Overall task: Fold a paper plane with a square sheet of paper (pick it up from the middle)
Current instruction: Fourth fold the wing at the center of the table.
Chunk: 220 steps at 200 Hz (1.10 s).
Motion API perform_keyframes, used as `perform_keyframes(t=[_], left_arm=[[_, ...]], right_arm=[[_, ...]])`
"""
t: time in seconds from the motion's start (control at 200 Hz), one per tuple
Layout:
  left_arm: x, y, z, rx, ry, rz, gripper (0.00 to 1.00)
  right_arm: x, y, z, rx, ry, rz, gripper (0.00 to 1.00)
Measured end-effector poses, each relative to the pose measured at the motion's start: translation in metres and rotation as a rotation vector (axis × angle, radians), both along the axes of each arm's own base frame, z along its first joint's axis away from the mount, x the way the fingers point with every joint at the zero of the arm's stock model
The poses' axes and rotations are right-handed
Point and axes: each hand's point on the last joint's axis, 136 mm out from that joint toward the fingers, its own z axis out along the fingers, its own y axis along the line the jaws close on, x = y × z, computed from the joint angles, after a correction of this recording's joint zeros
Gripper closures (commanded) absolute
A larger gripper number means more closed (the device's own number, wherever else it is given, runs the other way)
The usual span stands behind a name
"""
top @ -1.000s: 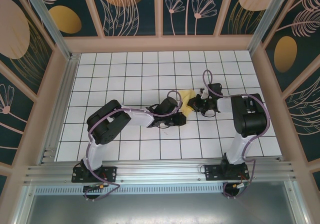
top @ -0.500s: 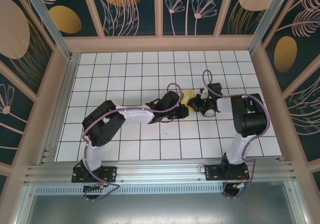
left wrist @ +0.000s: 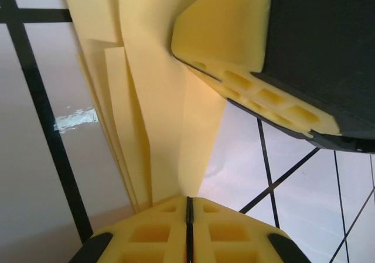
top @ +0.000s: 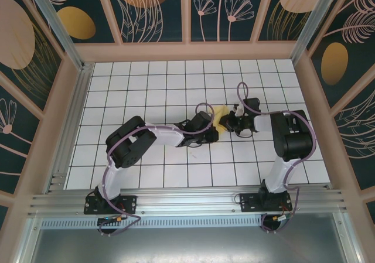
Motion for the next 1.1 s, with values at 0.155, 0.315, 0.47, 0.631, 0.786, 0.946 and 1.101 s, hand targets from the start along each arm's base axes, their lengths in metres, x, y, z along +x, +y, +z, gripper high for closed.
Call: perform_keyframes(t=[0.155,0.315,0.47,0.631,0.786,0.946,1.101], left_arm=[[-0.003,0.004,0.000,-0.024,0.005,0.018,0.93],[-0.004,0.006,0.000,-0.053,0.009,0.035,0.94],[-0.007,0.010,0.000,-0.067,0.018,0.047,0.97],[-0.007,0.011,0.000,-0.089,0.028,0.066,1.00],[-0.008,0.012,0.000,-0.106,0.032,0.073,1.00],[-0.011,0.014,0.000,-0.135,0.039,0.066,1.00],[-0.016,0.015,0.000,-0.159,0.046,0.045,1.00]], right_arm=[[-0.003,-0.001,0.017,0.007,-0.045,-0.001,0.86],[0.000,-0.006,0.030,-0.018,-0.098,-0.027,0.88],[-0.005,-0.005,0.028,-0.030,-0.100,-0.022,0.89],[-0.010,0.016,0.023,-0.034,-0.097,0.053,0.90],[-0.013,0.025,0.005,-0.038,-0.046,0.085,0.91],[-0.004,0.029,-0.003,-0.018,-0.013,0.098,0.92],[0.012,0.031,-0.002,0.001,-0.016,0.100,0.92]])
